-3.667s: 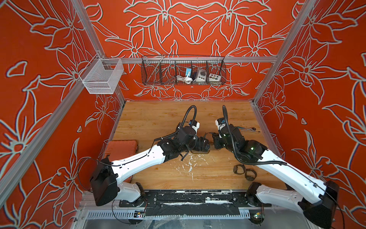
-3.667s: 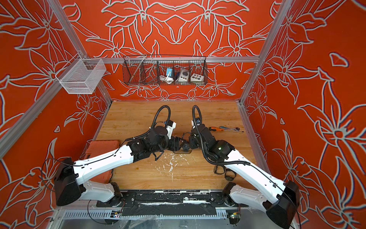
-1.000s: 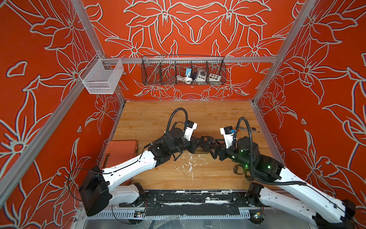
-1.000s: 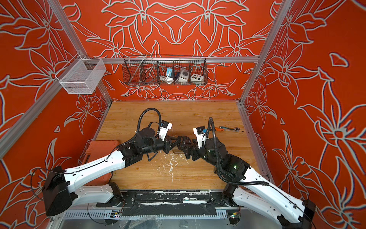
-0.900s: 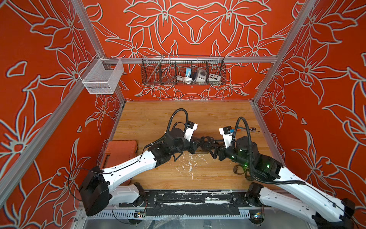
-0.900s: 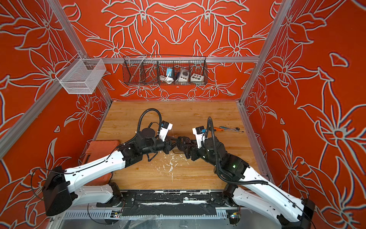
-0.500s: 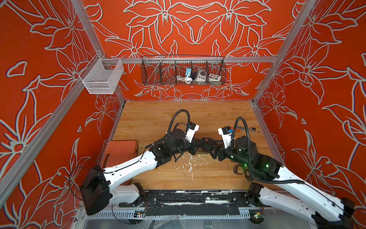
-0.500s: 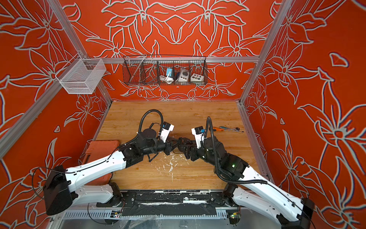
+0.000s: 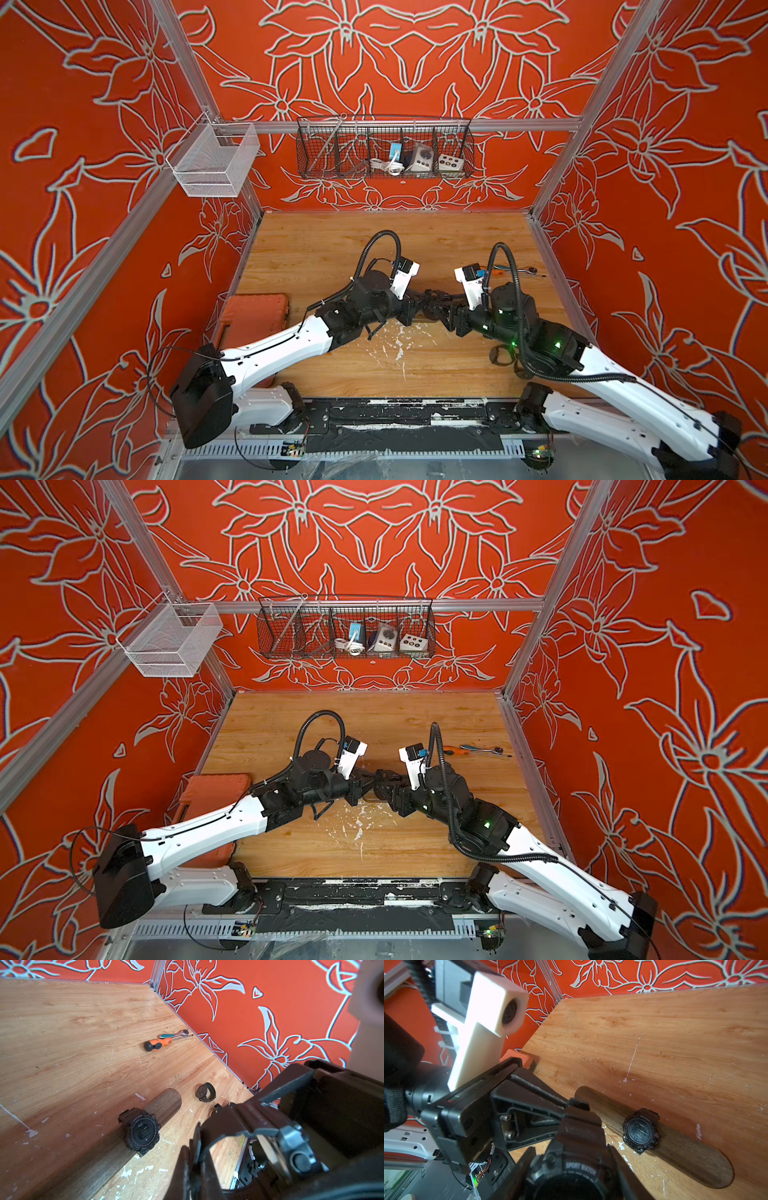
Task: Place watch on stand
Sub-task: Pick up the watch at the center of the board.
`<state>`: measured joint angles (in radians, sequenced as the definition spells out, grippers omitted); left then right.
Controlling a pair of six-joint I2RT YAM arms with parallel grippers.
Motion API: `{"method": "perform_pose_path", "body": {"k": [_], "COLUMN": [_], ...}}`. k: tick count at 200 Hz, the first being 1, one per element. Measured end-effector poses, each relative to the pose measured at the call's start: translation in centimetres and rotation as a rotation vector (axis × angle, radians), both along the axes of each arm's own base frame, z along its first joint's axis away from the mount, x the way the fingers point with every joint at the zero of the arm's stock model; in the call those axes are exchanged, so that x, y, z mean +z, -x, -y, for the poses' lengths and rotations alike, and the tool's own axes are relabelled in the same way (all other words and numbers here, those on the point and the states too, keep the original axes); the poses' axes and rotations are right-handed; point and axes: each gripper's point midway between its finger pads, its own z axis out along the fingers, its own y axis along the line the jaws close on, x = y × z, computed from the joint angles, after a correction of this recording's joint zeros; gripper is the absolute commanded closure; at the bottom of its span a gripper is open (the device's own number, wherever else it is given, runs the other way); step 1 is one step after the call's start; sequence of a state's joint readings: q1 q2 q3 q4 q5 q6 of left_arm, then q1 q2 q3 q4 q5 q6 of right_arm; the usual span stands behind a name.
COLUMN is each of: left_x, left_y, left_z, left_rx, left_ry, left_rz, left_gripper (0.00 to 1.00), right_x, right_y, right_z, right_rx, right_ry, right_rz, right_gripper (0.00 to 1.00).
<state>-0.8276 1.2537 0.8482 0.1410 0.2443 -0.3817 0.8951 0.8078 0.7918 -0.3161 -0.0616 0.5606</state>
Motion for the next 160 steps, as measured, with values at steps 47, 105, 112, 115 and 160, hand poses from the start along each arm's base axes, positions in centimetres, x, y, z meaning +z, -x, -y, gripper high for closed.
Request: {"method": "perform_pose_path", "body": {"k": [47,105,112,115,160], "left_x": [-0.5,-2.2,-2.2,-2.2,-4.1], "left_y": [-0.3,-1.4,-1.7,-1.8,-3.9], "left_z": [-0.2,-2.4,-3.0,-3.4,-11.8], "left_rx": [0.026,0.134,0.158,0.170,0.426], "left_ry": [-0.015,-0.096,-0.098,-0.095,-0.083], "left_rz": [-0.009,-0.046,-0.048,-0.053,-0.137], "left_gripper": [0.69,0.40,0.37,0.36,0.29], "right_x": [-0.2,-1.8,-2.1,-2.3,-4.3], "right_y": [-0.4,-3.2,-3.8,-4.0,-6.1], "right_z": [0.7,4.2,5.1,5.4,9.7], "right_rx": [-0.036,-0.170,-0.198,-0.208,-0.328], "right_ry": [0.042,0.160,0.180,0.189,0.310], "right_rz": [-0.009,-0.033,-0.041,-0.045,-0.074], "right_gripper": [0.60,0.62,0.63,0.63,0.63]}}
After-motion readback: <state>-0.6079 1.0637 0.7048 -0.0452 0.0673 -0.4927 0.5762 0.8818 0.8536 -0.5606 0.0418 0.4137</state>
